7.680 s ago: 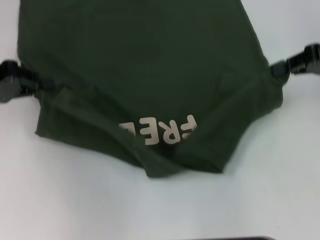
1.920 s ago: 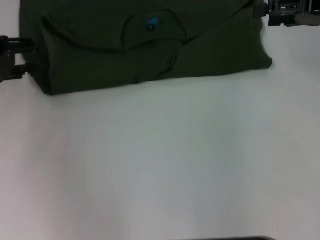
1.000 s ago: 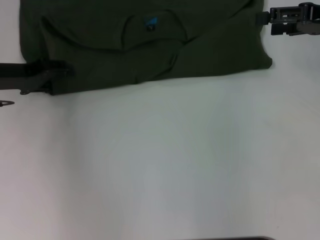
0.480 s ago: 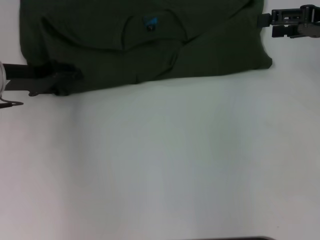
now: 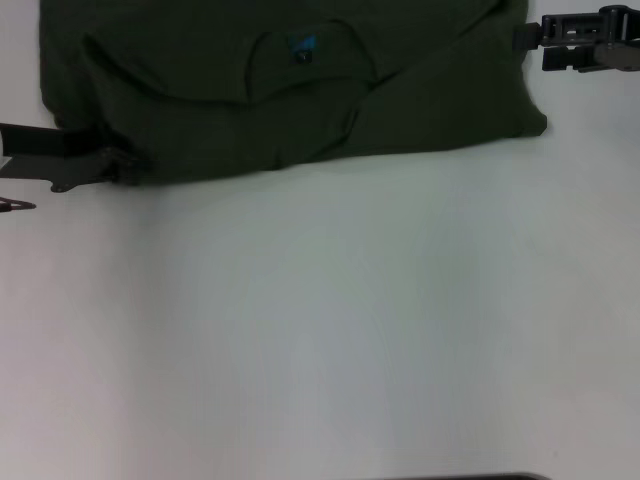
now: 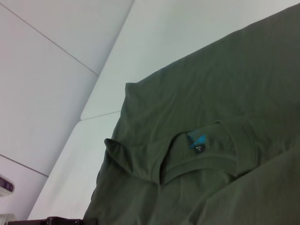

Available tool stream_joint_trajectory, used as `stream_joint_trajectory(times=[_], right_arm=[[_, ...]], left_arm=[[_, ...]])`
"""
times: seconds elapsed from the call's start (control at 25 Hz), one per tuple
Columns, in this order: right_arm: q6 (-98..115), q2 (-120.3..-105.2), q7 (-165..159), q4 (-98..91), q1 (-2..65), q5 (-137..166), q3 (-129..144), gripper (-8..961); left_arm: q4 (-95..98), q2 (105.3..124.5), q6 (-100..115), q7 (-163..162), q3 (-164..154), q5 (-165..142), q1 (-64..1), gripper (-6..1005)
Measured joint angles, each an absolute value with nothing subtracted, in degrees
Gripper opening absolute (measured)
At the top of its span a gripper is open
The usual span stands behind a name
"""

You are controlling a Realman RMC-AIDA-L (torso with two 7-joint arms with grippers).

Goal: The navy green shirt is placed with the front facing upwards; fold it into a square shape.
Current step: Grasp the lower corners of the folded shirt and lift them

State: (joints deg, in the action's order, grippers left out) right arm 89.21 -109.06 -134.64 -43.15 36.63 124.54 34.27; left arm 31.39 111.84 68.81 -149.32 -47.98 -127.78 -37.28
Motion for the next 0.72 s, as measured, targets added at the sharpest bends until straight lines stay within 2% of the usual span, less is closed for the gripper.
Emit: stream_joint_trajectory(times=[0.4,0.52,0.72], right_arm=[[88.02,-107.75,-139.02,-43.15,37.57,134.69,34.95,943],[85.92,-107.81,-139.78,-42.61,37.59,136.82,35.01,943],[81.96,-108.46,-139.74,-40.49,37.97,137.59,35.53,943]], left_arm=[[31.43,108.11,74.95,-149.42,-47.69,-127.80,-36.64,41],[31.55,107.26,76.29,-149.60,-47.41,-127.80,-36.23,41],[32.03,107.03,76.97,-149.83,-47.30,-127.80,-36.12,40]])
